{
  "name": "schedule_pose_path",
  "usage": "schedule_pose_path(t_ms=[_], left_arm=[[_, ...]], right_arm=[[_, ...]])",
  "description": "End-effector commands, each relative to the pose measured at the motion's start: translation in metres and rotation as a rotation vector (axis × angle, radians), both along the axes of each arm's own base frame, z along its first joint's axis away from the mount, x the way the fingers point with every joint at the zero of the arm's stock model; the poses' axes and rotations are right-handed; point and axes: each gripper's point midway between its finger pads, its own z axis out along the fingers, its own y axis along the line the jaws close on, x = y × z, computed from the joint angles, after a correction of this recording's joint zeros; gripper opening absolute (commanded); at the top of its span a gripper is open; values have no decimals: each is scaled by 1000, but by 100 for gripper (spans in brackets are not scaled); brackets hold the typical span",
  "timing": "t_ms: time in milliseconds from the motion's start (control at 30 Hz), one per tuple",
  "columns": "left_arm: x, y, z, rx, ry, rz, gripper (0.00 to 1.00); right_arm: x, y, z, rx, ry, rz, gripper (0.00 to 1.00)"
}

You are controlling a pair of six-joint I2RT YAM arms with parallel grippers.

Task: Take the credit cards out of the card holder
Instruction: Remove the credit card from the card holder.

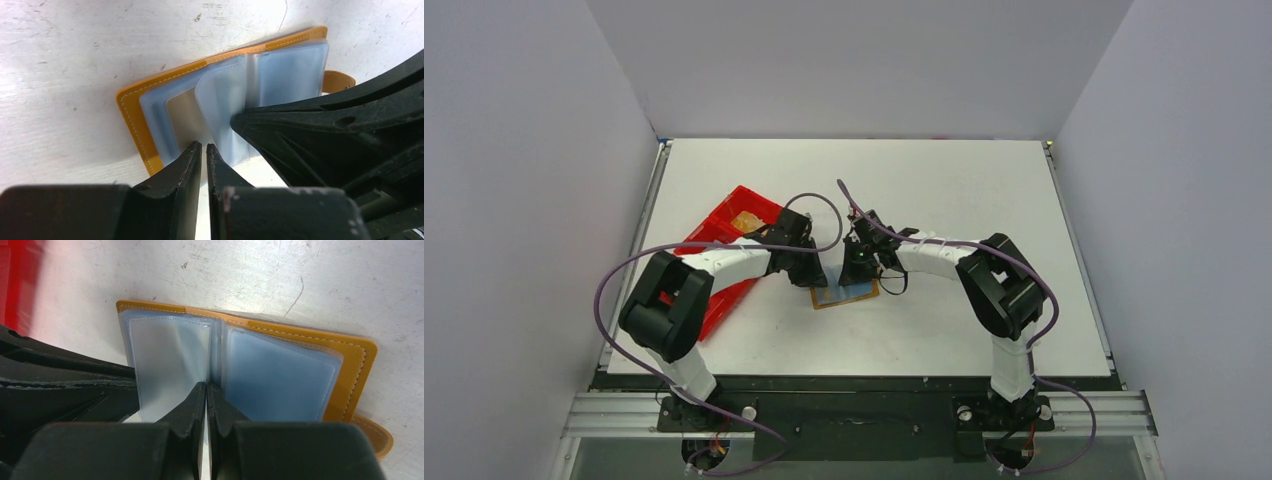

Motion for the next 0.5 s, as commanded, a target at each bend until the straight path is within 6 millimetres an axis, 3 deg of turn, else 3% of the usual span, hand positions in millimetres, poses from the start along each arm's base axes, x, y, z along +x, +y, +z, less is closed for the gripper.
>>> schedule_pose_path(t_ms=[0,233,467], left_arm=[[16,-19,10,-49,-51,-15,7],[16,-21,5,-55,-43,-11,5],[19,-22,11,-56,-53,-15,4]], right_arm=[[-24,-32,-50,-168,80,-8,0],[-15,-25,-30,-138,50,-12,0],[-3,-24,3,-121,-7,-25,21]])
